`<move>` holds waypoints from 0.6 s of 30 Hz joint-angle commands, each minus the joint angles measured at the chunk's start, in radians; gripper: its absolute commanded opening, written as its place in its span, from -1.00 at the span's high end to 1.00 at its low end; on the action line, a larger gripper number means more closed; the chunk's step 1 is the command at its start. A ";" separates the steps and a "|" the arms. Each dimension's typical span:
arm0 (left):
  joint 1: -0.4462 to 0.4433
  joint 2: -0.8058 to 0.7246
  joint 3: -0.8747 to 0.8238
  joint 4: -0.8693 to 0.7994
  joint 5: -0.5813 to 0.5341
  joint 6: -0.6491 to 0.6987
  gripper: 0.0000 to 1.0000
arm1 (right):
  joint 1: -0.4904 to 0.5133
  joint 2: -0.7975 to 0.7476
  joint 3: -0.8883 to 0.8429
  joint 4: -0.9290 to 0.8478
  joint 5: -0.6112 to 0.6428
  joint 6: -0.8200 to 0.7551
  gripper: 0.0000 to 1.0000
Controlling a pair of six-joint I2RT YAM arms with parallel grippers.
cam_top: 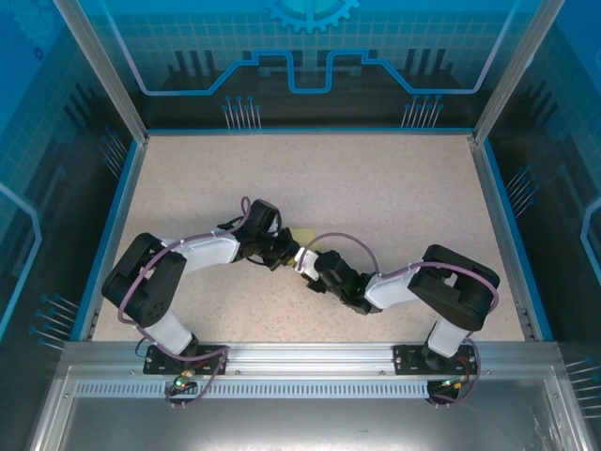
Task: Fold a paper plane with a square sheet of paper (pick it up from the middle)
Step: Fold the wing for the fifth time at the center of the table.
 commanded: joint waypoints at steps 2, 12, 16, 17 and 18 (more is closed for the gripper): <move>-0.007 -0.026 0.030 -0.040 0.002 -0.009 0.94 | 0.014 0.032 0.030 0.058 0.011 -0.023 0.51; 0.043 -0.077 0.067 -0.151 -0.046 0.048 0.53 | -0.007 0.007 0.025 0.009 -0.073 0.054 0.84; 0.133 -0.155 0.067 -0.232 -0.079 0.091 0.25 | -0.044 -0.028 0.019 -0.033 -0.182 0.152 0.88; 0.156 -0.173 0.065 -0.248 -0.089 0.101 0.20 | -0.052 -0.033 0.019 -0.043 -0.206 0.176 0.89; 0.178 -0.190 0.059 -0.266 -0.099 0.108 0.15 | -0.063 -0.040 0.020 -0.053 -0.227 0.203 0.90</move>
